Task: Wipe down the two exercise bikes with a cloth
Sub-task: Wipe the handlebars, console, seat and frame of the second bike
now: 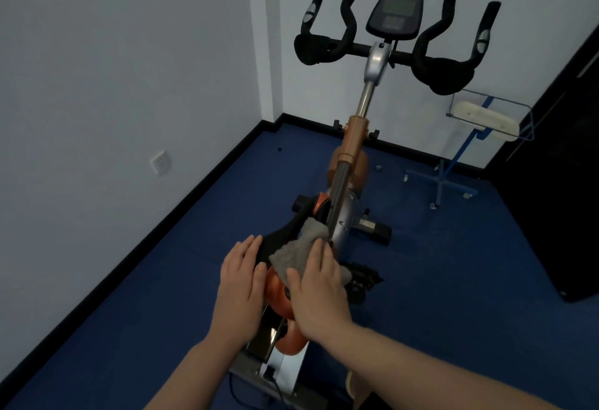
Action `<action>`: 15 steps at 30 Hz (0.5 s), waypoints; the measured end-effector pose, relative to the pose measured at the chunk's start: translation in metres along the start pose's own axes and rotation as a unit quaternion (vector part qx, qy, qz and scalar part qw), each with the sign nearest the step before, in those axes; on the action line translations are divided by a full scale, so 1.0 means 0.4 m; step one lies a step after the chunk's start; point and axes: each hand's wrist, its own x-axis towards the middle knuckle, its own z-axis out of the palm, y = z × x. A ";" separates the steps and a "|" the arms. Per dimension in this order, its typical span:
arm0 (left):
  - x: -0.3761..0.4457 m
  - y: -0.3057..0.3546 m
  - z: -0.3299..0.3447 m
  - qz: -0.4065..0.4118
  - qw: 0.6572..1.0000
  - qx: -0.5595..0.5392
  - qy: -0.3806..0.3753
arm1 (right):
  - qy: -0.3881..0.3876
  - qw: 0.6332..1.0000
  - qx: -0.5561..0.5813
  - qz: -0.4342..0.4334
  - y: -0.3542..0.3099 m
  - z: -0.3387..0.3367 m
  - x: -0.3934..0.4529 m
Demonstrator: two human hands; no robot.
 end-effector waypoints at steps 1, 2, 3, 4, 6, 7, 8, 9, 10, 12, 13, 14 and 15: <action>0.000 0.002 0.001 0.001 1.000 -0.001 0.003 | -0.006 1.000 -0.016 -0.005 -0.002 -0.007 0.021; 0.000 0.004 0.002 0.002 1.000 0.001 0.005 | -0.017 1.000 -0.014 0.010 -0.010 -0.019 0.054; 0.000 0.005 0.001 0.003 1.000 0.005 0.006 | -0.031 0.999 0.005 0.044 -0.021 -0.036 0.090; -0.001 0.005 -0.001 0.002 1.000 0.008 0.004 | -0.039 0.995 0.030 0.083 -0.032 -0.052 0.124; -0.003 0.005 -0.006 -0.002 1.000 0.008 -0.002 | -0.029 0.993 0.041 0.106 -0.039 -0.055 0.156; -0.004 0.005 -0.007 -0.002 1.000 0.006 -0.004 | -0.024 0.995 0.037 0.088 -0.037 -0.050 0.151; -0.005 0.006 -0.007 0.000 1.000 0.001 -0.004 | -0.022 0.997 0.034 0.063 -0.031 -0.043 0.144; -0.005 0.007 -0.007 0.000 1.000 -0.004 0.000 | -0.020 0.998 0.033 0.044 -0.021 -0.035 0.141; -0.004 0.009 -0.005 -0.002 1.000 -0.008 0.007 | -0.019 0.999 0.033 0.034 -0.007 -0.028 0.150; -0.006 0.014 0.001 -0.005 1.000 -0.008 0.022 | -0.007 0.998 0.054 0.044 0.013 -0.022 0.193; -0.007 0.017 0.003 -0.007 1.000 -0.007 0.029 | 0.006 0.995 0.083 0.052 0.017 -0.022 0.219; -0.007 0.019 0.004 -0.010 0.999 -0.007 0.034 | 0.019 0.991 0.123 0.053 0.019 -0.023 0.245; -0.007 0.021 0.005 -0.013 0.999 -0.007 0.037 | 0.031 0.985 0.164 0.048 0.020 -0.023 0.268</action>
